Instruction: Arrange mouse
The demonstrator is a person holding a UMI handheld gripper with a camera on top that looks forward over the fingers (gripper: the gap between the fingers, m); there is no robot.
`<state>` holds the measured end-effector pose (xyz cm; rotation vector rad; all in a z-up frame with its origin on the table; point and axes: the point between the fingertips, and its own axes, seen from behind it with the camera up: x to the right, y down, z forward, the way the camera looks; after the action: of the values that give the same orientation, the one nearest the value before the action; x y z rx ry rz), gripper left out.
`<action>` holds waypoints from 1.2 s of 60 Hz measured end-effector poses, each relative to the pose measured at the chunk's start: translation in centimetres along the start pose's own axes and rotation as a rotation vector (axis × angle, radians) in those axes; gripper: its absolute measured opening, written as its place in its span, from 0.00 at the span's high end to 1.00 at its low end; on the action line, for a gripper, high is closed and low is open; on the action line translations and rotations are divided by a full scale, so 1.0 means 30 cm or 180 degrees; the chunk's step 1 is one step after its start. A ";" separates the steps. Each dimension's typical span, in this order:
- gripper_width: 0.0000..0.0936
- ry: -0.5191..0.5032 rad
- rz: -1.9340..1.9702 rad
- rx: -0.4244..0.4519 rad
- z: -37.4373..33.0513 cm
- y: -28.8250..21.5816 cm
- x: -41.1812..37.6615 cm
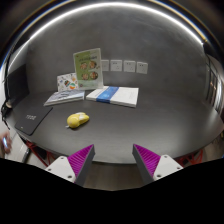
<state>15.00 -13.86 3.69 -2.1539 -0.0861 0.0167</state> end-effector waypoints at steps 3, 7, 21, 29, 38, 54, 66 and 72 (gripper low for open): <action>0.12 -0.0017 -0.0004 -0.0032 0.000 0.010 -0.029; 0.12 -0.0060 -0.0015 -0.0025 -0.003 0.012 -0.102; 0.12 -0.0434 -0.0094 -0.0105 0.147 -0.008 -0.408; 0.12 -0.0607 -0.0225 -0.0177 0.286 -0.036 -0.526; 0.12 -0.0654 -0.0304 -0.0190 0.431 -0.091 -0.581; 0.14 -0.0351 -0.0137 -0.0309 0.609 -0.207 -0.585; 0.53 -0.0012 0.0142 -0.0272 0.626 -0.225 -0.577; 0.58 0.0142 0.0363 -0.0255 0.616 -0.241 -0.557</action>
<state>-2.92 4.38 -0.84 -2.2355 0.0629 0.0318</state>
